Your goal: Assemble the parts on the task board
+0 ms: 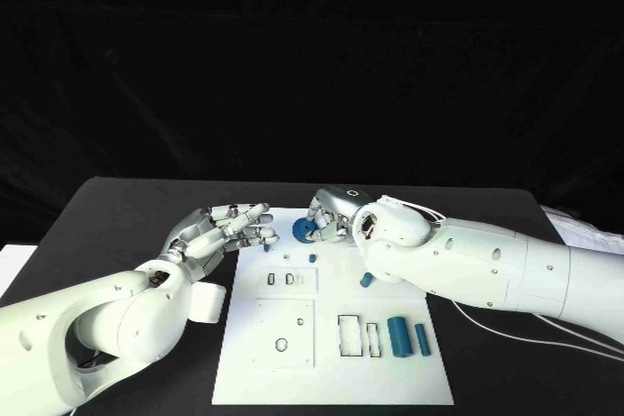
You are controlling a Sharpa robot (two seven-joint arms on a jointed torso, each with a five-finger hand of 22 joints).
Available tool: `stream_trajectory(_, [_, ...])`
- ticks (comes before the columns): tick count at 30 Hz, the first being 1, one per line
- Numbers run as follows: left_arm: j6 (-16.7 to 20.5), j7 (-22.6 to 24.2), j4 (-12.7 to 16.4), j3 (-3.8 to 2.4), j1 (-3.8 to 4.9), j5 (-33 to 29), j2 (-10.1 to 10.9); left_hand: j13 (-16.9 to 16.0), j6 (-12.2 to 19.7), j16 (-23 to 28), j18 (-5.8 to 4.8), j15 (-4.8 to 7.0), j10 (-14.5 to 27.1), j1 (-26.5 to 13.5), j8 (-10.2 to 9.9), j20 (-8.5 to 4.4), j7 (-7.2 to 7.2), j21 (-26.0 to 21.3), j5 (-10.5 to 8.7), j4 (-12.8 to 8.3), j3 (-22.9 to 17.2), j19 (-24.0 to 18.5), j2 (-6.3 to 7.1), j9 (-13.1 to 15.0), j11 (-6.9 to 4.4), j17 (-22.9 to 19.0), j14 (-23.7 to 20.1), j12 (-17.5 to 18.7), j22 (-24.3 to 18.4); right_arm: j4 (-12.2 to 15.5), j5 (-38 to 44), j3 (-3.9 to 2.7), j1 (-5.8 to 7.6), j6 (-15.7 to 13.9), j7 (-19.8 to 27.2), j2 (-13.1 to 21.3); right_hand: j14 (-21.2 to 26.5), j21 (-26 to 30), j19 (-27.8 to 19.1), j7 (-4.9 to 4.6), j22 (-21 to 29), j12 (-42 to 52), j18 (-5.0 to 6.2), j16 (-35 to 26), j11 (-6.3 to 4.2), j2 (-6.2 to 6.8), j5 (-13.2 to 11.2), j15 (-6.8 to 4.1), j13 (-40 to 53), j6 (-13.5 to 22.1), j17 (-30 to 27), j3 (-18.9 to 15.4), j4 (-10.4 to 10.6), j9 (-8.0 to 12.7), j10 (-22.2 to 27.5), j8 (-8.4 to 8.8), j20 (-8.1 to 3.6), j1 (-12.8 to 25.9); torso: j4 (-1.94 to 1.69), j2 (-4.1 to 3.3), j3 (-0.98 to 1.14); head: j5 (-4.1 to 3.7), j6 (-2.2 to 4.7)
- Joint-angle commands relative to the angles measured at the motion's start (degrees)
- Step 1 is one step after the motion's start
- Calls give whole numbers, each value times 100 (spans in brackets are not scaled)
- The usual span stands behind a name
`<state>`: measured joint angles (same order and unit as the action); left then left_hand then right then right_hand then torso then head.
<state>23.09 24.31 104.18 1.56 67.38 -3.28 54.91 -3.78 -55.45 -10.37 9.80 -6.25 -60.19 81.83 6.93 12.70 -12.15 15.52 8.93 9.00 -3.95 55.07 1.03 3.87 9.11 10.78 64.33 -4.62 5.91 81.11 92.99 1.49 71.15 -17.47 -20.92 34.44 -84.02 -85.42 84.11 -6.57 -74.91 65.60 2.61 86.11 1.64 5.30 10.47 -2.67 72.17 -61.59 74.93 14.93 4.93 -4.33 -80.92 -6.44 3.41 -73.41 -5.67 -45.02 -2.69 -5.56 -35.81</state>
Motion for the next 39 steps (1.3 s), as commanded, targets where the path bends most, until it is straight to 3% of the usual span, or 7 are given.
stream_trajectory(1, [-121,23,14,-4,6,-9,-9,-7,-6,33,72,-30,-13,9,-29,17,-24,-31,-36,-38,-4,33,-52,-2,31,5,15,30,-9,-46,93,7,-17,139,-31,-39,-443,-37,144,-33,-494,-102,-51,-11,13,19,-84,22,-57,121,686,-9,33,31,67,71,12,91,4,-4,2,6,-4])
stream_trajectory(13, [-118,16,19,-4,6,-9,-4,-7,-5,34,72,-30,-12,9,-30,17,-24,-32,-37,-39,-4,34,-52,-2,32,6,15,31,-9,-96,80,15,-28,150,22,-79,-445,-28,128,-151,-485,-451,-48,1,130,235,-280,126,-214,601,719,-306,221,62,204,291,110,297,7,-2,4,6,-26])
stream_trajectory(26, [-107,12,20,-4,6,-9,3,-6,-1,40,72,-30,-8,8,-35,17,-26,-34,-42,-43,-2,35,-51,-3,33,10,16,38,-12,-89,-118,16,-29,227,63,-45,-448,-40,139,-148,-515,-402,-53,10,135,175,-214,137,-150,573,739,-458,420,38,174,253,132,360,8,-4,5,2,-31])
stream_trajectory(29, [-108,13,20,-4,6,-9,2,-6,-1,40,72,-30,-8,8,-35,17,-26,-34,-42,-43,-2,35,-51,-3,33,10,16,38,-12,-64,-185,16,-29,23,91,7,-449,-44,142,-145,-524,-369,-54,13,131,130,-98,135,-116,559,746,-477,474,36,159,252,131,363,7,-3,7,-9,-30])
stream_trajectory(31, [-111,15,16,-4,6,-9,2,-6,-1,40,72,-30,-8,8,-35,17,-26,-34,-42,-43,-2,35,-51,-3,33,10,16,38,-12,13,-324,14,-29,-346,215,130,-451,-49,147,-141,-534,-326,-56,17,124,91,109,129,-75,550,753,-467,482,35,138,255,126,309,6,-3,7,-20,-20])
stream_trajectory(35, [-111,20,9,-4,6,-9,23,-6,-1,40,72,-30,-8,8,-35,17,-26,-34,-42,-43,-2,35,-51,-3,33,10,16,38,-12,293,-881,-10,-10,-852,799,557,-451,-53,151,-138,-543,-248,-57,16,118,68,213,123,-7,537,752,-427,403,36,107,256,120,159,34,0,17,-9,-1])
stream_trajectory(39, [-114,30,-2,-4,7,-9,51,-5,3,43,71,-31,-5,7,-39,17,-28,-36,-44,-46,0,36,-51,-4,35,12,17,42,-13,584,-1663,-27,67,-798,1607,1115,-450,-58,153,-146,-557,-218,-60,17,120,60,104,124,34,535,756,-381,251,38,104,261,120,-48,92,6,29,-16,36])
